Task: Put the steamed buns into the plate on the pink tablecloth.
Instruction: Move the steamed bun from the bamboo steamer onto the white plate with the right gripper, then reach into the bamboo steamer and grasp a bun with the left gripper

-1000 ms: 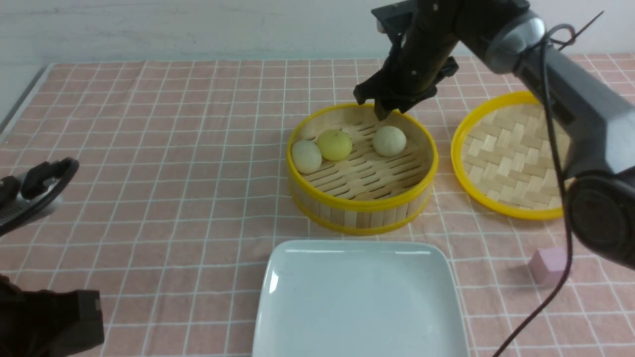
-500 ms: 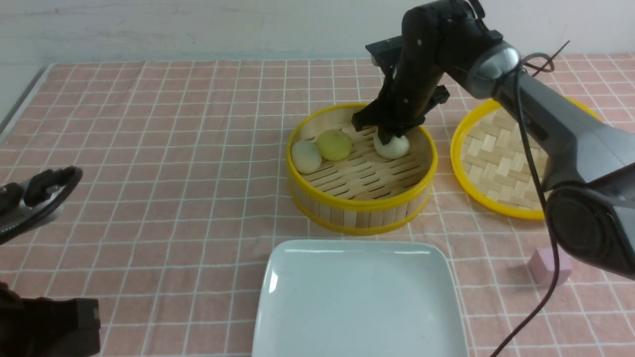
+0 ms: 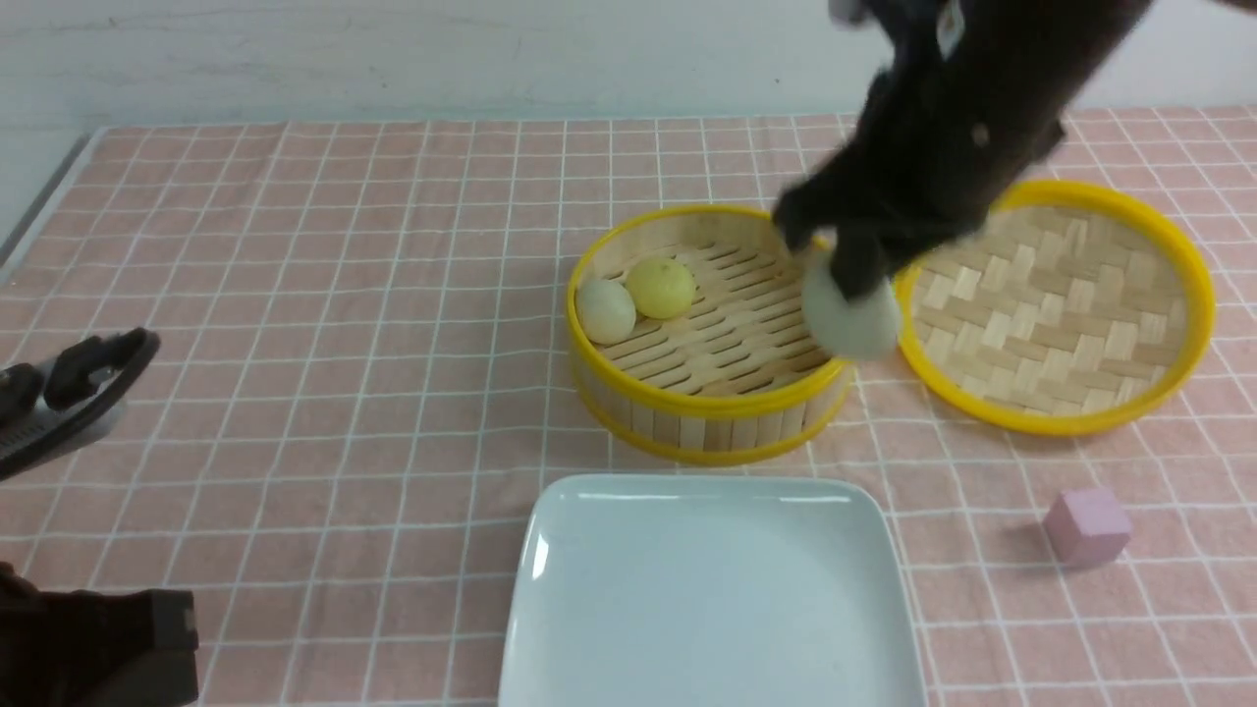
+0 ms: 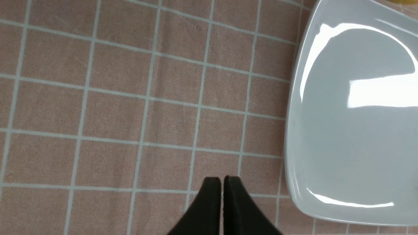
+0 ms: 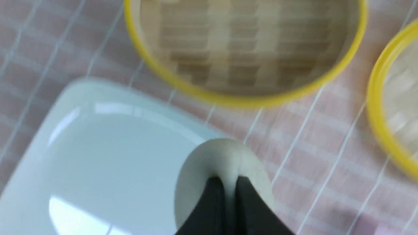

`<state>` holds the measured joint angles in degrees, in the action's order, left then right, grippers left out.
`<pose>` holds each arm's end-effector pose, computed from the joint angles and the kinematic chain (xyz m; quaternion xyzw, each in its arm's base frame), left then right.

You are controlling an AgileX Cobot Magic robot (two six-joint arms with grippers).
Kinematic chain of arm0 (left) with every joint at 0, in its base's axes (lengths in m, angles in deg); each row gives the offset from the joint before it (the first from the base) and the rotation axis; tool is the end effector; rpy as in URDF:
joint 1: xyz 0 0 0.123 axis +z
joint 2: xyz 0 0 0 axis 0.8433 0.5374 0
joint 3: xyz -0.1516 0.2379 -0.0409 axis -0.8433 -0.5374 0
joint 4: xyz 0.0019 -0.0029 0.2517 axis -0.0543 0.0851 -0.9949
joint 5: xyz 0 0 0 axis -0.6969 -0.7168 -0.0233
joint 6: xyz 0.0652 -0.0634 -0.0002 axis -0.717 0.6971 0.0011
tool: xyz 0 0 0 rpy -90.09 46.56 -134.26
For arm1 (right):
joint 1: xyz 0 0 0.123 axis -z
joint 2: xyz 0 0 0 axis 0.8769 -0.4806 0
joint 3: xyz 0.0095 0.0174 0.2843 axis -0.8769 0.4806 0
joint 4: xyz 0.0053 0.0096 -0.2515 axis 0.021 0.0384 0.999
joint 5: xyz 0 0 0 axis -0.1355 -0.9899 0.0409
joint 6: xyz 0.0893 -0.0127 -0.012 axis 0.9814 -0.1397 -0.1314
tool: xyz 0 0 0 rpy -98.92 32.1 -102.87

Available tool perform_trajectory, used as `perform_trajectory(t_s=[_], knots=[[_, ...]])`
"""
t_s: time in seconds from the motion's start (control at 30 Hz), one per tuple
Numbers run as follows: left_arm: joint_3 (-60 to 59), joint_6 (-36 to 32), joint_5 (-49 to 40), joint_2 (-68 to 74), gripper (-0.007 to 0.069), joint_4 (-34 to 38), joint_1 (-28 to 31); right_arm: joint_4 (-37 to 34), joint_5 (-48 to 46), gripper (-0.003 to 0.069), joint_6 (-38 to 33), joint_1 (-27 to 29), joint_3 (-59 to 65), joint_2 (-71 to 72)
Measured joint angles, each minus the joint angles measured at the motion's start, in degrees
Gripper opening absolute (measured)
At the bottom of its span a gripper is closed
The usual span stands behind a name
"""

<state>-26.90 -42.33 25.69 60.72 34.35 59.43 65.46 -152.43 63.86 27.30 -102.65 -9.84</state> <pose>0.1216 -0.0237 0.2807 -0.0907 0.9516 -0.1749 0.2359 0.2886 0.2010 0.3383 -0.2099 0.9598 0.0958 0.1600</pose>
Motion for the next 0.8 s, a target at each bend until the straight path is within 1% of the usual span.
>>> perform_trajectory(t_s=[0.03,0.07,0.1,0.13,0.17,0.23,0.27,0.37,0.4,0.43,0.47,0.5,0.53,0.57,0.6,0.63,0.67,0.73,0.77,0.8], knots=[[0.0,0.0,0.0,0.0,0.0044,0.0,0.0,0.0,5.0,0.0021,1.6,-2.9,8.8,3.1],[0.0,0.0,0.0,0.0,0.0044,0.0,0.0,0.0,6.6,0.0022,2.1,-3.3,11.2,3.4],[0.0,0.0,0.0,0.0,0.0044,0.0,0.0,0.2,12.4,0.0024,3.7,-5.4,18.3,4.7],[0.0,0.0,0.0,0.0,0.0044,0.0,0.0,0.3,13.2,0.0026,3.9,-5.9,20.1,4.8],[0.0,0.0,0.0,0.0,0.0044,0.0,0.0,0.8,19.0,0.0040,5.7,-7.4,25.2,4.8],[0.0,0.0,0.0,0.0,0.0045,-0.3,0.0,1.2,24.6,0.0074,7.2,-8.3,29.9,3.9],[0.0,0.0,-0.1,0.0,0.0046,-0.4,0.0,1.3,26.3,0.0103,7.7,-8.4,31.2,3.3],[0.0,0.0,-0.3,0.0,0.0064,-1.4,0.0,1.9,30.6,0.0278,8.3,-8.5,32.3,0.4],[0.0,0.0,-0.3,0.0,0.0071,-1.6,0.0,2.0,30.9,0.0315,8.3,-8.5,32.3,-0.1],[0.0,0.0,-0.3,0.0,0.0074,-1.7,0.0,2.0,31.0,0.0327,8.3,-8.5,32.3,-0.2],[0.0,0.0,-0.3,0.0,0.0080,-1.8,0.0,2.0,31.0,0.0375,8.3,-8.5,32.2,-0.4],[0.0,0.0,-0.4,0.0,0.0098,-2.2,0.0,2.0,30.0,0.0451,8.0,-8.5,31.5,-0.5],[0.0,0.0,-0.6,0.0,0.0121,-2.2,0.0,2.4,27.9,0.0503,6.7,-8.5,30.2,-0.1],[0.0,0.1,-0.7,0.0,0.0140,-2.2,0.0,2.8,26.2,0.0519,5.6,-8.5,29.3,0.7],[0.0,0.1,-0.7,0.0,0.0144,-2.2,0.0,3.0,25.3,0.0524,4.9,-8.5,28.7,0.9],[0.0,0.1,-0.7,0.0,0.0174,-2.1,0.0,3.6,21.9,0.0523,2.9,-8.5,26.6,2.8],[0.0,0.1,-0.6,0.0,0.0195,-1.9,0.0,4.8,19.1,0.0504,1.6,-8.4,25.2,4.4],[0.0,0.4,-0.6,0.1,0.0226,-1.7,0.0,6.8,13.5,0.0429,0.1,-7.7,23.2,8.6],[0.0,1.0,-0.6,0.5,0.0232,-1.7,0.0,8.5,9.8,0.0353,-0.4,-6.8,22.7,11.0],[0.0,1.4,-0.5,0.6,0.0232,-1.7,0.0,8.8,9.1,0.0339,-0.4,-6.5,22.7,12.0]])
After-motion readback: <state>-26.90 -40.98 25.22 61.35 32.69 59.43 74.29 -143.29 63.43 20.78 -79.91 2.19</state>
